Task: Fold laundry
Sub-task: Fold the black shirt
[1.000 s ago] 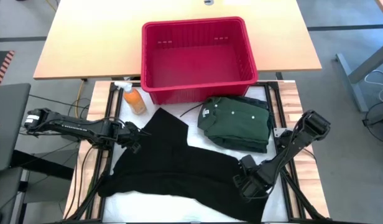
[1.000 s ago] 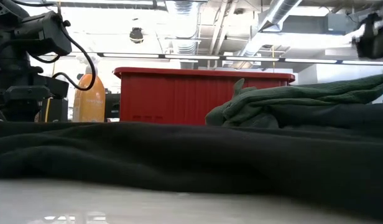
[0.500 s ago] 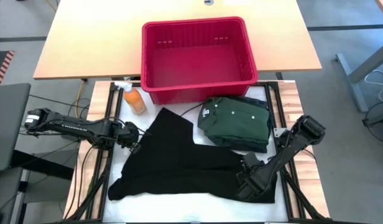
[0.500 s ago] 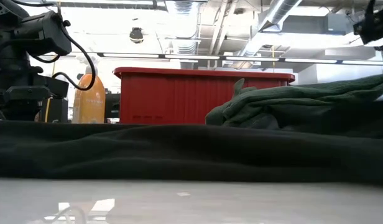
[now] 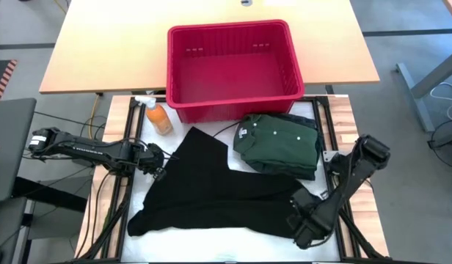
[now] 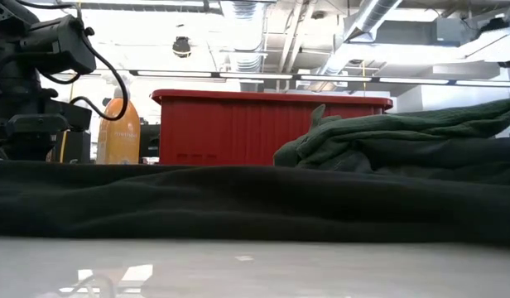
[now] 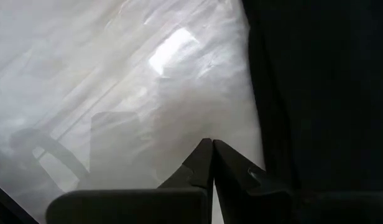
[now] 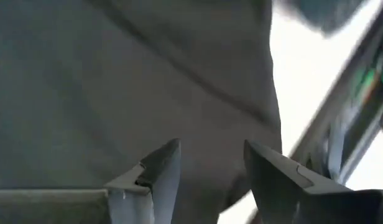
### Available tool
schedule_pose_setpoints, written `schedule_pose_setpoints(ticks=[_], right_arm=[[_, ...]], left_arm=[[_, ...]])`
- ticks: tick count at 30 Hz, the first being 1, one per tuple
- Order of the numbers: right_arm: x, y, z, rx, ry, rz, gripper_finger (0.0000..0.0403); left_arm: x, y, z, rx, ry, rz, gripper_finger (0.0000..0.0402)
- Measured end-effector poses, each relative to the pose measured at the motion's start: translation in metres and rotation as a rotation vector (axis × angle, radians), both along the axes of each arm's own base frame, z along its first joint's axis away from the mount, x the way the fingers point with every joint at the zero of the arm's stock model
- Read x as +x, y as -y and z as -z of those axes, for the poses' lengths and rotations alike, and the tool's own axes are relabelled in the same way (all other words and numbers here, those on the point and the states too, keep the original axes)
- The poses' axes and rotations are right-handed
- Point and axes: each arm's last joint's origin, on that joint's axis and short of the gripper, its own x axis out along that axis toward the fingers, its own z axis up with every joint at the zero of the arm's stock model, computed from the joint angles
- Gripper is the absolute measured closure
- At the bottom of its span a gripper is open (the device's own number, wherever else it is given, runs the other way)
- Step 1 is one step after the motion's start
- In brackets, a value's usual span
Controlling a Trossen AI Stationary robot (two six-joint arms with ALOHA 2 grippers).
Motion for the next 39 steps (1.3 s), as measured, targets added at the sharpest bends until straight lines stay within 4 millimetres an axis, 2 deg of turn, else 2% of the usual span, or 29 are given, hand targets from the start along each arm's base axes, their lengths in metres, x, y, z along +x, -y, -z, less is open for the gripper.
schedule_pose_setpoints(ticks=[5,10,14,23,27,35,39], right_arm=[[-0.021,0.006,0.032,0.077,-0.133,0.171,0.0209],[-0.036,0.011,0.034,0.057,-0.080,0.319,0.0211],[-0.046,0.016,0.034,0.031,-0.038,0.329,0.0210],[-0.044,0.022,0.052,0.075,0.041,0.325,0.0225],[-0.044,0.022,0.056,0.084,0.046,0.323,0.0261],[-0.043,0.020,0.047,0.066,0.039,0.293,0.0382],[-0.043,0.020,0.040,0.041,0.020,0.272,0.0387]], left_arm=[[0.001,0.000,0.000,0.003,0.008,-0.002,0.0401],[0.001,0.000,0.000,0.000,0.011,-0.011,0.0401],[0.001,0.000,0.000,-0.005,0.014,-0.025,0.0401],[0.001,0.000,0.000,-0.023,0.018,-0.046,0.0401],[0.001,0.000,0.000,-0.027,0.020,-0.054,0.0401],[0.001,0.000,0.000,-0.031,0.021,-0.059,0.0401],[0.001,0.000,0.000,-0.024,0.022,-0.061,0.0401]])
